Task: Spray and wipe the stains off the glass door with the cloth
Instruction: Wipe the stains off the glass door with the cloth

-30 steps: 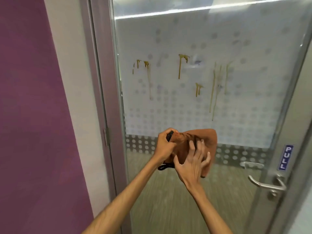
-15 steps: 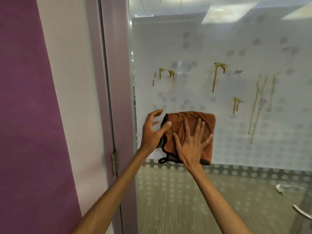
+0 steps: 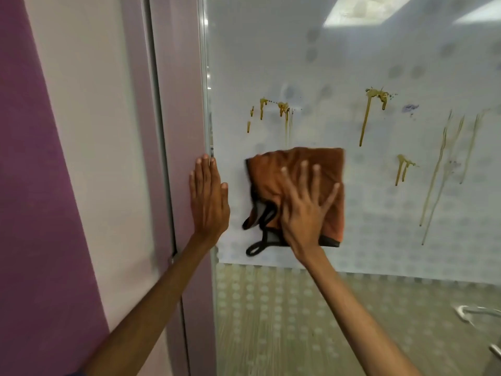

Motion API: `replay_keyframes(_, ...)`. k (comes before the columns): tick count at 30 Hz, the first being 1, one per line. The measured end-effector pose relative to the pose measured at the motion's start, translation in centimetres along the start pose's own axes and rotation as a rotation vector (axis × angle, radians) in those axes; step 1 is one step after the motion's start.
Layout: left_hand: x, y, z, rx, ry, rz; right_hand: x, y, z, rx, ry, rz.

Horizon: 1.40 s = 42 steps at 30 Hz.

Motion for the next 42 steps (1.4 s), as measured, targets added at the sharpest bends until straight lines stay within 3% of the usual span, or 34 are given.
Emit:
replay_keyframes(2, 0.4, 0.4, -0.1, -0.037, -0.007, -0.016, 1.8, 0.9, 2.4, 0.08, -0.161, -0.038)
replay_keyframes(5, 0.4, 0.8, 0.7, -0.063, 0.01, -0.021, 0.3, 1.0, 7.0, 0.15, -0.221, 0.014)
replay_keyframes(10, 0.4, 1.3, 3.1, -0.025, 0.093, -0.043, -4.6, -2.2, 2.6, 0.029, -0.09, 0.028)
replay_keyframes(14, -0.9, 1.7, 3.5, -0.016, 0.08, -0.026, -3.9, -2.4, -0.9, -0.024, -0.023, 0.018)
replay_keyframes(20, -2.7, 2.4, 4.1, 0.021, 0.096, 0.018, -7.7, -2.2, 8.6, 0.205, -0.214, 0.13)
replay_keyframes(24, -5.0, 3.1, 4.3, 0.037, 0.088, 0.038, -12.0, -4.7, 4.4, 0.123, -0.035, 0.148)
replay_keyframes(28, -8.4, 4.0, 4.6, 0.031, 0.128, 0.048, -10.5, -4.9, 1.7, 0.01, 0.086, 0.088)
replay_keyframes(34, -9.9, 4.7, 4.9, 0.033, 0.11, 0.026, -13.7, -5.5, 6.7, 0.161, -0.083, 0.136)
replay_keyframes(39, -10.4, 5.0, 5.0, 0.02, 0.068, 0.038, -16.0, -7.6, 1.1, -0.054, 0.139, 0.07)
replay_keyframes(42, -10.3, 5.1, 4.8, 0.008, 0.067, 0.03, -13.1, -5.9, 1.9, -0.023, 0.061, 0.04)
Point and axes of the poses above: each hand's wrist, its own z-axis away from the middle knuckle, its own y-axis out of the palm, x = y × z, the point moved 9 cm from there along -z, towards the middle knuckle, and after that the axes turned 5 degrees about -z, right-handed, at the moved point
